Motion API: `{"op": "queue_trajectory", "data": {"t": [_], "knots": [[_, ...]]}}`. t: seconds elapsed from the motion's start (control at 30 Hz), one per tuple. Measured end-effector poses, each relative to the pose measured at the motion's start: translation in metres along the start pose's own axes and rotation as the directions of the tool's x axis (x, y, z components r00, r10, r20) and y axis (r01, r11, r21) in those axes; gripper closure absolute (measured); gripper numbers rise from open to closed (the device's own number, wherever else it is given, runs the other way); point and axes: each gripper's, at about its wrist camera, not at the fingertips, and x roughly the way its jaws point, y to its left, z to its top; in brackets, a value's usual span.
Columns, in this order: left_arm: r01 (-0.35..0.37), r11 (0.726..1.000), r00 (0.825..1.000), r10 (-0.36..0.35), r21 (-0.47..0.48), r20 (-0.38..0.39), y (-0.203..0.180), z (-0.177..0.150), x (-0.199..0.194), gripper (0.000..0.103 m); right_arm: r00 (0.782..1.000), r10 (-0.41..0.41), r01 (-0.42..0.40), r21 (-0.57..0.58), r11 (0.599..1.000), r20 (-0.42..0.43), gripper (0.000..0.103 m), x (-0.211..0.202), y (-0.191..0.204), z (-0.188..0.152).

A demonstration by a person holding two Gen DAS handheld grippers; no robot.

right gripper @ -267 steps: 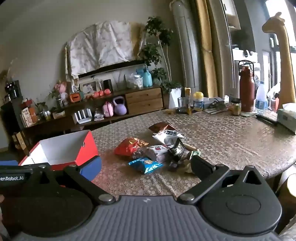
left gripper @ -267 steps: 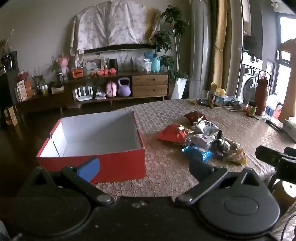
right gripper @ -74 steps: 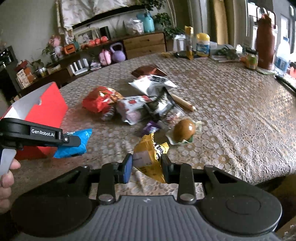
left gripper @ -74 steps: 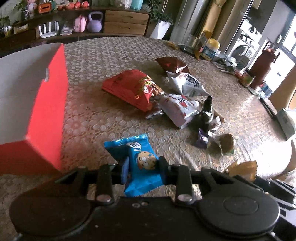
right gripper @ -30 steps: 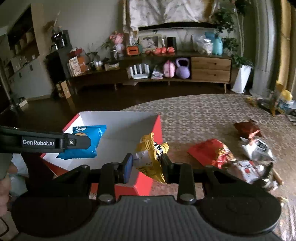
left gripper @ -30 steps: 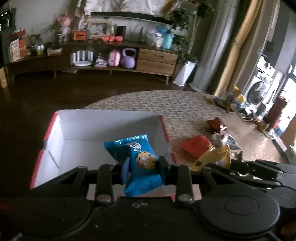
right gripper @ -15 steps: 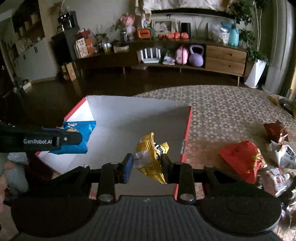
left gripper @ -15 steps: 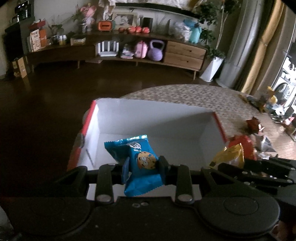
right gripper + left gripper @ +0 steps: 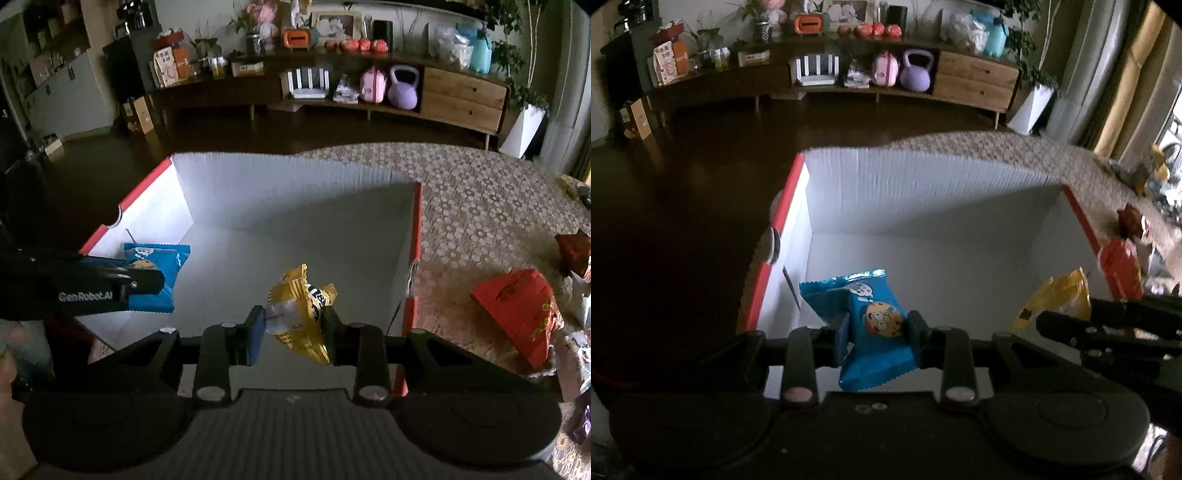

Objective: Organize snacks
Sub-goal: 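Carry the blue packet and yellow bag into the red shoebox with both grippers, then open both grippers to drop the packets into the box and withdraw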

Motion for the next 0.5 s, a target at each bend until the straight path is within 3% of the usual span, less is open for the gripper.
{"op": "queue_trajectory", "data": {"t": [0.5], "knots": [[-0.005,1.000,0.999,0.006,0.018,-0.053,-0.004,-0.015,0.007,0.067,1.000,-0.007,0.007,0.004,1.000,-0.030,0.070,0.000,0.001,-0.007]]}}
